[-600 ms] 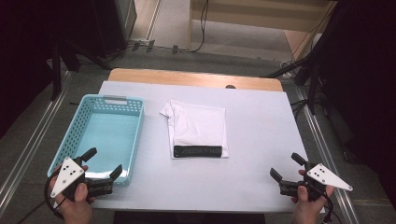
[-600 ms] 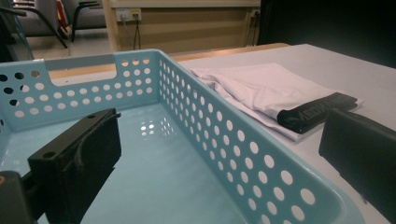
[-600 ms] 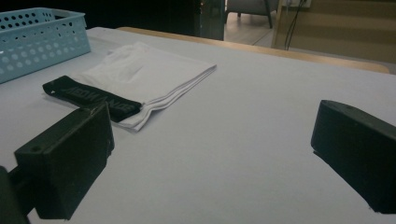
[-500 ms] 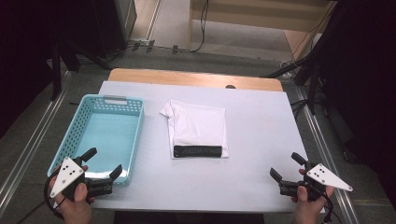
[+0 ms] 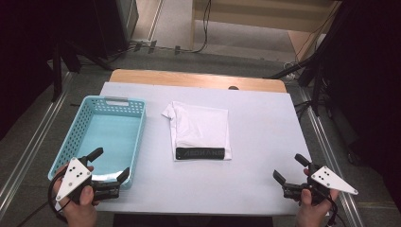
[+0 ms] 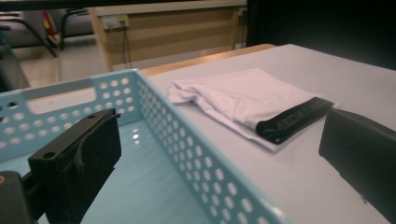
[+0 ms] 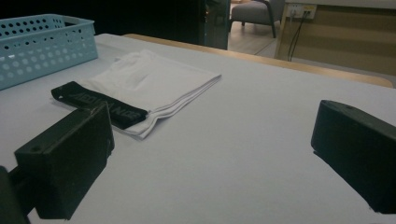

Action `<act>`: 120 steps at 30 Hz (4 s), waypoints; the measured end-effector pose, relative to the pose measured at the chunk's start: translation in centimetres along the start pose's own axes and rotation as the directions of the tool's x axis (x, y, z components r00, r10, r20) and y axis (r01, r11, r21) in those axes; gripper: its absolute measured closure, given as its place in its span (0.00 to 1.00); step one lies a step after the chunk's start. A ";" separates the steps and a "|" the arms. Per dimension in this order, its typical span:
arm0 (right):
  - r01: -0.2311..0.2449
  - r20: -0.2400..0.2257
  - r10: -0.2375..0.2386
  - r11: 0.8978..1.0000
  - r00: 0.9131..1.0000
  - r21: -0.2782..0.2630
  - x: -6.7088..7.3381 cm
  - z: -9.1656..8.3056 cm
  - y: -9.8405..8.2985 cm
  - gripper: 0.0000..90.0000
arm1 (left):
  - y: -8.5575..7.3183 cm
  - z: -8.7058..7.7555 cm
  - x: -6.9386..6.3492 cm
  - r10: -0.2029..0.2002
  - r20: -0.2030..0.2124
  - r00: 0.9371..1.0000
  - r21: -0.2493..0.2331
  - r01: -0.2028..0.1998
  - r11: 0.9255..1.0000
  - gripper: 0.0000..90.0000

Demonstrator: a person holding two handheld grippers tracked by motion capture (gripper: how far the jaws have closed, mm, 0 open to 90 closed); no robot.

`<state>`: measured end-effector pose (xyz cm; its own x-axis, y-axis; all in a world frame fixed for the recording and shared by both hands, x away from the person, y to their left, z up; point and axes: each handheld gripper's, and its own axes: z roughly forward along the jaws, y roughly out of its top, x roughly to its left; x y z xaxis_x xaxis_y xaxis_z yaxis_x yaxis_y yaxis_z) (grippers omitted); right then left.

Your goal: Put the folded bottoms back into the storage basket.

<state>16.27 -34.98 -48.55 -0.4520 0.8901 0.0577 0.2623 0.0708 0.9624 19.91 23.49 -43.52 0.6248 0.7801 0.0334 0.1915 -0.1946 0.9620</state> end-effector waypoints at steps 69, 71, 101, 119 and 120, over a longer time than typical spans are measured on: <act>-0.012 -0.087 0.021 0.994 0.996 0.109 -0.3 0.9 -0.6 0.00 | -1.1 20.8 -5.8 -0.136 -0.024 0.990 0.493 0.130 0.860 0.16; -0.011 -0.089 0.021 0.993 0.996 0.115 -0.3 1.0 -0.7 0.00 | -1.2 20.7 -5.7 -0.135 -0.025 0.991 0.502 0.129 0.855 0.16; 0.049 -0.235 0.003 0.975 0.972 0.216 0.6 6.2 1.2 0.00 | -1.5 20.7 -6.1 -0.120 -0.035 0.992 0.525 0.120 0.842 0.16; 0.084 -0.278 -0.013 0.966 0.960 0.245 -0.2 14.8 5.0 0.00 | -1.4 20.8 -6.4 -0.105 -0.020 0.994 0.530 0.100 0.842 0.25; 0.089 -0.281 -0.015 0.963 0.960 0.254 -0.3 15.2 5.2 0.00 | -1.4 20.7 -6.3 -0.109 -0.017 0.994 0.529 0.101 0.842 0.25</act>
<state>30.75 -28.00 -47.63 -0.6769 0.7269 0.1158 0.4288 0.2615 0.8647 31.38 6.48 -50.66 0.5873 0.8066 -0.0668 0.6252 -0.3997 0.6704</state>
